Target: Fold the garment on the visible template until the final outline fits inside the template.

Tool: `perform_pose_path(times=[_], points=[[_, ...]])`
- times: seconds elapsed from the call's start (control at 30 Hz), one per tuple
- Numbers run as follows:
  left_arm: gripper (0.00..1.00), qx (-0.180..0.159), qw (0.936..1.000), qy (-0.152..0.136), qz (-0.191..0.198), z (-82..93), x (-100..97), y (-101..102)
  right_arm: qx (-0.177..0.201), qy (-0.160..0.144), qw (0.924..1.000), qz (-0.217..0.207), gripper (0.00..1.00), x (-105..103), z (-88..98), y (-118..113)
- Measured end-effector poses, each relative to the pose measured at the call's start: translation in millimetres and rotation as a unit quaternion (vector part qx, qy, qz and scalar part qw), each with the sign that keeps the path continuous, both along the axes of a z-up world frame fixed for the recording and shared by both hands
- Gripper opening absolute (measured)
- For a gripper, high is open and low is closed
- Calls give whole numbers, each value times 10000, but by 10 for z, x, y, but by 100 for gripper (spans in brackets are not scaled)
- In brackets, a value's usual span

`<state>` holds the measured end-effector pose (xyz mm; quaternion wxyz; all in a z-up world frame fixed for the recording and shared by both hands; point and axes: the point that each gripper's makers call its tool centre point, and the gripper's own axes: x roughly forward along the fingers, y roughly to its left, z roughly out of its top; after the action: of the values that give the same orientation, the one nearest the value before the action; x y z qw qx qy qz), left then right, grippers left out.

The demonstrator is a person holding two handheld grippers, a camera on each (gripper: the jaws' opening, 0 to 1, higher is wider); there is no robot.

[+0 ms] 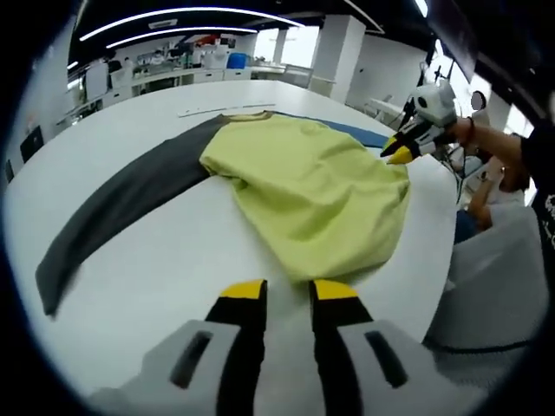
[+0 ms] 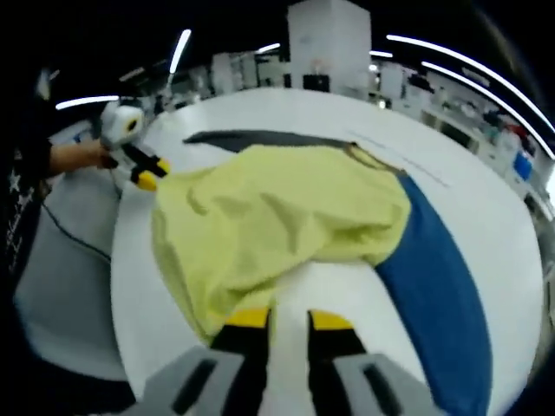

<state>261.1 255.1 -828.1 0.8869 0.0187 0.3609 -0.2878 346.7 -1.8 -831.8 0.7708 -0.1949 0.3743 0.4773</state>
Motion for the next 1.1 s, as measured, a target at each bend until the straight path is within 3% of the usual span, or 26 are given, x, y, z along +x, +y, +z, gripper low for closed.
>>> perform_pose_path(times=[0.33,0.7,0.83,1.1], points=[[13,-309,9994,-166,-75,52,75,-103,-19,94,9989,453,8,-73,-70,96],[11,-331,9984,-355,-294,106,166,-213,-73,181,9973,703,2,-64,-171,162],[4,-307,9988,-320,-221,72,193,-230,-45,244,9972,701,0,-84,-169,186],[0,-491,9987,-158,-34,106,189,-195,-67,300,9977,602,0,-118,-156,162]])
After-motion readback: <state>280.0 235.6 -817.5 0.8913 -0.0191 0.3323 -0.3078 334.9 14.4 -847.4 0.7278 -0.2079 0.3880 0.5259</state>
